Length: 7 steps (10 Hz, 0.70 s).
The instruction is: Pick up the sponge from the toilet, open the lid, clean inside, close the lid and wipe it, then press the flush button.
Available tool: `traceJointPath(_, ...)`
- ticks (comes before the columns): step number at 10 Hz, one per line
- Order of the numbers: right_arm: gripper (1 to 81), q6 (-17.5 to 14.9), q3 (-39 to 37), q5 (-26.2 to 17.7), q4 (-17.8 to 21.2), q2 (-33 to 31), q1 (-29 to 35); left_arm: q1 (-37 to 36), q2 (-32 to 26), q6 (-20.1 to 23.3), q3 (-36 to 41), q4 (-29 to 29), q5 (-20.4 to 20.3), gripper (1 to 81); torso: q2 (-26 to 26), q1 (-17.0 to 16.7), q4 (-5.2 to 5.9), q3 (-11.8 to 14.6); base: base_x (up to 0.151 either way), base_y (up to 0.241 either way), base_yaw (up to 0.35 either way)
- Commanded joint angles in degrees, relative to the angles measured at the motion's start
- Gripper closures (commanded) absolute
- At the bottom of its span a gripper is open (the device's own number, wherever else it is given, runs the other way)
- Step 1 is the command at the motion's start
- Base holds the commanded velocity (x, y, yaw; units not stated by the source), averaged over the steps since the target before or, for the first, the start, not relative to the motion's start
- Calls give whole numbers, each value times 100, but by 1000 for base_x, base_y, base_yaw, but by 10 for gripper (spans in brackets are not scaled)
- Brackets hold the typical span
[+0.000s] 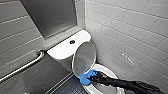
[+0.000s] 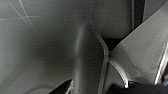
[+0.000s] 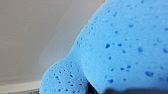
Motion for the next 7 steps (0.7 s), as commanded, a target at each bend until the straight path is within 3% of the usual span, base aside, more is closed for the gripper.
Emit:
traceJointPath(1, 811, -22, 332, -215, -163, 15, 120, 98, -10, 5, 19, 10, 166, 10, 0, 0, 0, 0, 0, 0, 0)
traceJointPath(3, 811, -5, 981, -180, -171, -468, -153, 98, -9, 5, 19, 10, 166, 10, 0, 0, 0, 0, 0, 0, 0)
traceJointPath(7, 811, 13, 2510, -65, -171, -2058, -460, 98, -9, 5, 19, 19, 166, 10, 0, 0, 0, 0, 0, 0, 0)
